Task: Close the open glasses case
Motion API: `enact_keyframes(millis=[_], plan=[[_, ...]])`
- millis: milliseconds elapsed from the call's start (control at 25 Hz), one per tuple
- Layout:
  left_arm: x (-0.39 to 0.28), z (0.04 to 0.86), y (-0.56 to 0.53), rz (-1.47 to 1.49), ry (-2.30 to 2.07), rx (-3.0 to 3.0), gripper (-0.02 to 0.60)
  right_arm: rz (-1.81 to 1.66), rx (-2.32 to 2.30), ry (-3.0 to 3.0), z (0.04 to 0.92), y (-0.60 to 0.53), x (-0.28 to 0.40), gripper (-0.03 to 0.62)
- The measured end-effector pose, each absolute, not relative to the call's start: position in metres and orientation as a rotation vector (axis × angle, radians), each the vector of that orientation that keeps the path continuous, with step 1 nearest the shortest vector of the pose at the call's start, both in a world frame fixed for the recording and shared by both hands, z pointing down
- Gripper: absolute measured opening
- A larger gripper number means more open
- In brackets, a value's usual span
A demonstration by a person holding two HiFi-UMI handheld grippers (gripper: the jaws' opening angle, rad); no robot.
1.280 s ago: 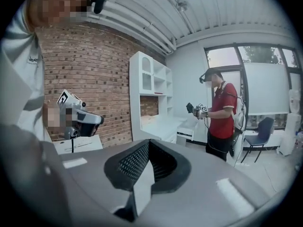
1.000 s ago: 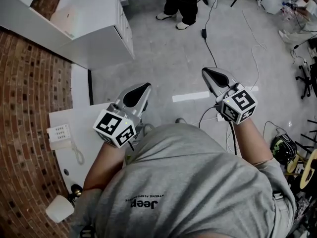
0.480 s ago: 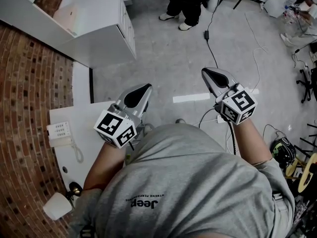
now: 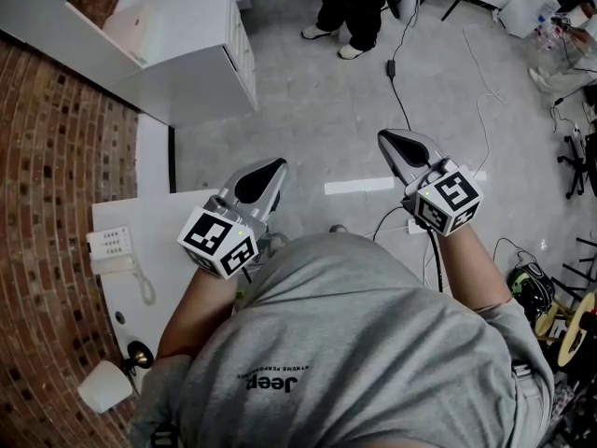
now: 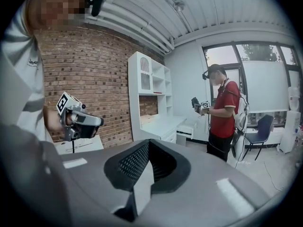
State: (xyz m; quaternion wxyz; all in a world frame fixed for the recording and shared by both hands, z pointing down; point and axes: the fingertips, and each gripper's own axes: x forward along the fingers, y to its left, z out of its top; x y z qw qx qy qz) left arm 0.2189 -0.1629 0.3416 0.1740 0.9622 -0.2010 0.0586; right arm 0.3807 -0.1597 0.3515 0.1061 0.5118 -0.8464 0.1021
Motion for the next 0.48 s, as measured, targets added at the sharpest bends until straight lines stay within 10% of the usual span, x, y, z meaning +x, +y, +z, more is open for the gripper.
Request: enact_keyframes(millis=[480], plan=[[0.2182,0.3414,-0.1642,0.158,-0.573,2.725,-0.003,0.298,1.487,-2.494,0.353,-0.1616,0.378,0.008]])
